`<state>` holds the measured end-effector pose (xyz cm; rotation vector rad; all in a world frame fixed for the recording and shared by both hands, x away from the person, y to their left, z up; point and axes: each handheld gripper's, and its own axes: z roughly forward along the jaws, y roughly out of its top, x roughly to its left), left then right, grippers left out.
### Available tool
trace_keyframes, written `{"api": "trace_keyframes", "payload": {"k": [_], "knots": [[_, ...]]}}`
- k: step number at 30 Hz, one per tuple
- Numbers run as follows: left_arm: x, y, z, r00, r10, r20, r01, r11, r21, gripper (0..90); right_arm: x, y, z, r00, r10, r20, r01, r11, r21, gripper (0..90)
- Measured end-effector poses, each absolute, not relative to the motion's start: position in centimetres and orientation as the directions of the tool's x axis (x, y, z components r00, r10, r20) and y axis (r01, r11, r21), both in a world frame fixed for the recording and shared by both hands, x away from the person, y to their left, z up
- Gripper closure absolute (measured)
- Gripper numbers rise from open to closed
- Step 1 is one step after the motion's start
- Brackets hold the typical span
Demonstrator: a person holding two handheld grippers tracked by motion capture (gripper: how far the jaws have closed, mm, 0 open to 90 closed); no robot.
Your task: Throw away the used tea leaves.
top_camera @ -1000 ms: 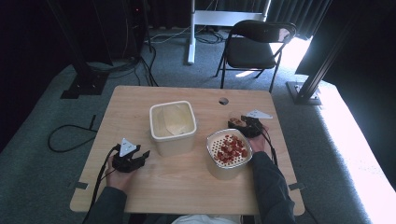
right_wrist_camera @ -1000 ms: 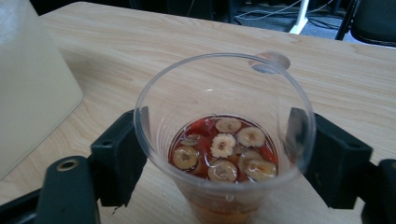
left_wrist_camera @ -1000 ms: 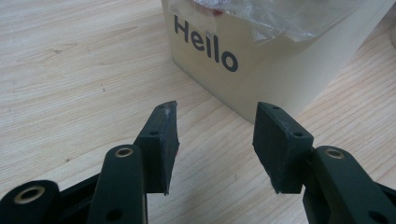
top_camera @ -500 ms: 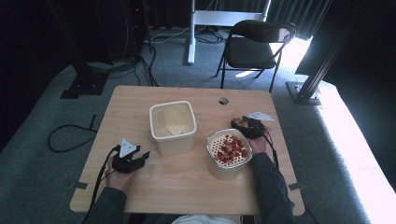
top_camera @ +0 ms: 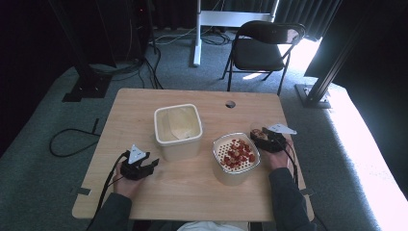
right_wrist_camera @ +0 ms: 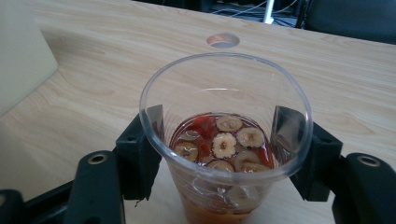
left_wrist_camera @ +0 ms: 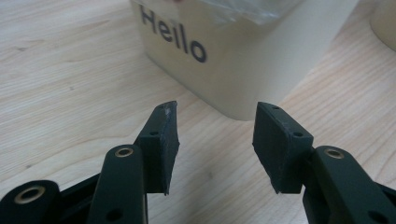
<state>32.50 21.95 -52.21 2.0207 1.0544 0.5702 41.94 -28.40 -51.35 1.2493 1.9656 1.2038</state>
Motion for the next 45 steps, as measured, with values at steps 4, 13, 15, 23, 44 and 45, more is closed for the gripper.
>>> {"api": "trace_keyframes", "payload": {"k": [4, 13, 15, 23, 44, 45], "knots": [[32.5, 21.4, -52.4, 0.571, 0.82, 0.034, 0.484, -0.37, 0.793, 51.0, 40.7, -29.1, -51.0, -0.432, 0.901, 0.025, 0.433, 0.183, 0.883, 36.2], [32.8, 20.7, -52.9, 0.593, 0.805, 0.036, 0.488, -0.394, 0.779, 51.0, 38.2, -30.1, -49.1, -0.417, 0.909, 0.014, 0.385, 0.163, 0.908, 38.6], [32.8, 20.7, -53.0, 0.595, 0.803, 0.037, 0.487, -0.397, 0.778, 51.0, 37.8, -30.2, -48.7, -0.418, 0.908, 0.015, 0.372, 0.156, 0.915, 38.8], [32.9, 20.5, -53.1, 0.601, 0.799, 0.037, 0.487, -0.402, 0.775, 51.0, 36.1, -30.4, -46.1, -0.433, 0.901, 0.013, 0.329, 0.144, 0.933, 39.1], [32.9, 20.8, -53.2, 0.596, 0.802, 0.039, 0.493, -0.403, 0.771, 51.0, 34.7, -30.1, -41.2, -0.456, 0.89, 0.005, 0.298, 0.147, 0.943, 39.4], [32.9, 20.9, -53.2, 0.592, 0.805, 0.035, 0.494, -0.397, 0.774, 51.0, 34.7, -30.1, -41.2, -0.456, 0.89, 0.005, 0.298, 0.147, 0.943, 39.4]]}}
